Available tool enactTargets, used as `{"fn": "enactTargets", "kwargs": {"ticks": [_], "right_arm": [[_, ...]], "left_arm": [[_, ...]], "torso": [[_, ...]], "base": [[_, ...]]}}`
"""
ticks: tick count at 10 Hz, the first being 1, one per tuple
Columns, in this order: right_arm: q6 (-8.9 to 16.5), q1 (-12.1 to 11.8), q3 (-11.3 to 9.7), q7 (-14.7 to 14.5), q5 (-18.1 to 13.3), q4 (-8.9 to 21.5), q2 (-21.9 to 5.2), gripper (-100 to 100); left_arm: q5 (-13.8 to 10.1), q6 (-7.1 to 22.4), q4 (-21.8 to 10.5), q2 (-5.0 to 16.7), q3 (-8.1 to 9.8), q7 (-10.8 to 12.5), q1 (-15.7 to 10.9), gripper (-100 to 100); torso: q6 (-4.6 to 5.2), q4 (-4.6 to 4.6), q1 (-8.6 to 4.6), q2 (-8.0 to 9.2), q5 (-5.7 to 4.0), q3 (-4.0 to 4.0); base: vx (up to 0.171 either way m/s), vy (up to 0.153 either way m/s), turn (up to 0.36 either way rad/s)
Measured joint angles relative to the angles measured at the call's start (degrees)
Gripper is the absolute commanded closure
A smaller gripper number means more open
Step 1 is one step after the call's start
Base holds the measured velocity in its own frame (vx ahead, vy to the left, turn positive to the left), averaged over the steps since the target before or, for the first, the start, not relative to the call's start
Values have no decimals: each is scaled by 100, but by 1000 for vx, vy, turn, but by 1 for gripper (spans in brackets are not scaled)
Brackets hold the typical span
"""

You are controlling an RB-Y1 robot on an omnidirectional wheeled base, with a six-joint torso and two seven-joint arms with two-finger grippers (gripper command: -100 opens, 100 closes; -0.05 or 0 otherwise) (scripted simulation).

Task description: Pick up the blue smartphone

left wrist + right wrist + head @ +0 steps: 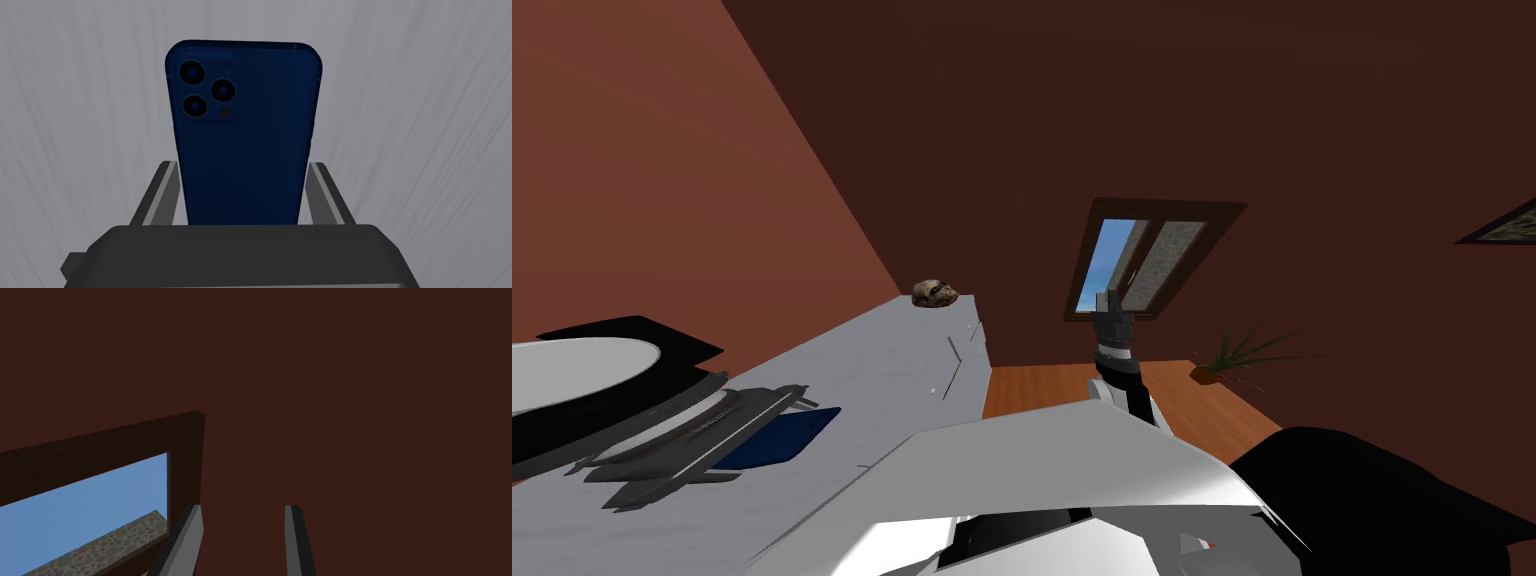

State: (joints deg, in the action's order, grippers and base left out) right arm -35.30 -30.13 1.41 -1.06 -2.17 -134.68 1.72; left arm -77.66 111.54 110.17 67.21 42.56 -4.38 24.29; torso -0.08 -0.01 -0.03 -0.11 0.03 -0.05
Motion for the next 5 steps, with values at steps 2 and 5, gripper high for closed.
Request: {"fn": "enactTargets", "kwargs": {"ticks": [2,5], "right_arm": [[0,0,0,0,0,0,0,0],[0,0,0,0,0,0,0,0]], "left_arm": [[0,0,0,0,0,0,0,100],[-192,190,107,99,183,92,-4,0]], "torso": [[0,0,0,-1,0,0],[0,-4,0,-11,0,-7]], "base": [[17,0,45],[24,6,27]]}}
